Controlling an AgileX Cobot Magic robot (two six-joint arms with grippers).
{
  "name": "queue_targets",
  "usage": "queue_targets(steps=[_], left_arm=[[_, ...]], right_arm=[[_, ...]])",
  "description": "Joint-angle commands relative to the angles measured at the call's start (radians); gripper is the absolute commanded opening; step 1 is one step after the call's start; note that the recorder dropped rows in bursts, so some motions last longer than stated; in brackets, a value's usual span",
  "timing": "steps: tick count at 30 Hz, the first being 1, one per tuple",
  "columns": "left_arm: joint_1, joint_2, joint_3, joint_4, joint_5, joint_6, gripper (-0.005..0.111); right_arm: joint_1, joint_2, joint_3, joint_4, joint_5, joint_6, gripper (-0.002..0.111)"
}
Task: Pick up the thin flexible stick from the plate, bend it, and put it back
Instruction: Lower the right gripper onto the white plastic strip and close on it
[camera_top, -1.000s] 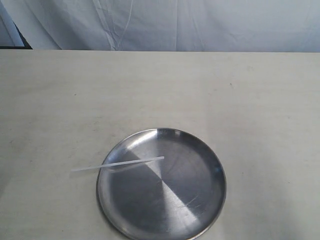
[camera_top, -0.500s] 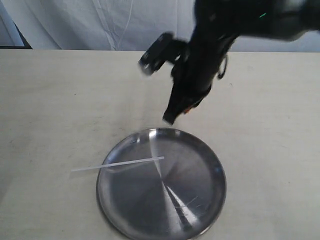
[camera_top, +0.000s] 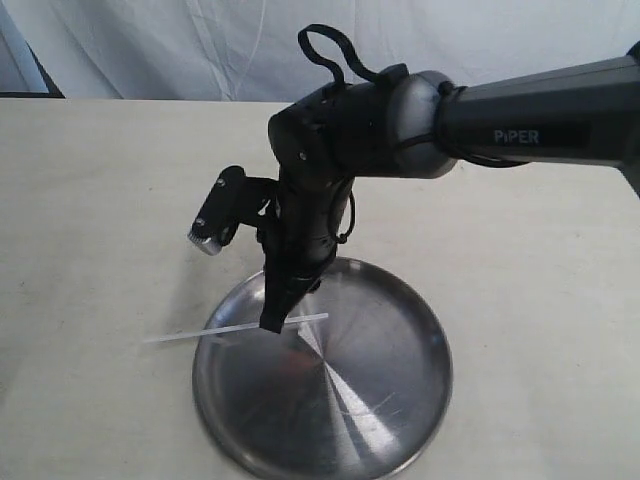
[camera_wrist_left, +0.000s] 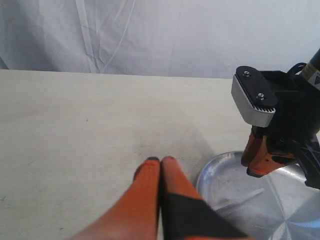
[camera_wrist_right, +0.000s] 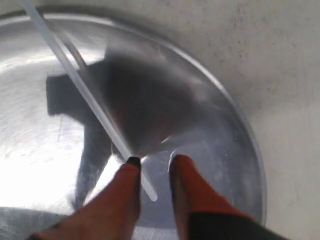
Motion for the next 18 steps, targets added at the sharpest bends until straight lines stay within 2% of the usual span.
queue_targets(steps=[1, 2, 3, 8, 18], left_arm=[[-0.005, -0.006, 0.002, 0.002, -0.009, 0.001, 0.0], [-0.005, -0.006, 0.002, 0.002, -0.009, 0.001, 0.0], [-0.005, -0.006, 0.002, 0.002, -0.009, 0.001, 0.0], [-0.005, -0.006, 0.002, 0.002, -0.009, 0.001, 0.0], [-0.005, -0.006, 0.002, 0.002, -0.009, 0.001, 0.0]], right_arm=[[0.0, -0.004, -0.005, 0.011, -0.008, -0.01, 0.06], [0.0, -0.004, -0.005, 0.011, 0.005, -0.01, 0.068], [0.0, -0.002, -0.005, 0.011, 0.022, -0.01, 0.071], [0.012, 0.009, -0.005, 0.017, 0.09, -0.007, 0.061], [0.069, 0.036, -0.005, 0.07, 0.016, -0.007, 0.061]])
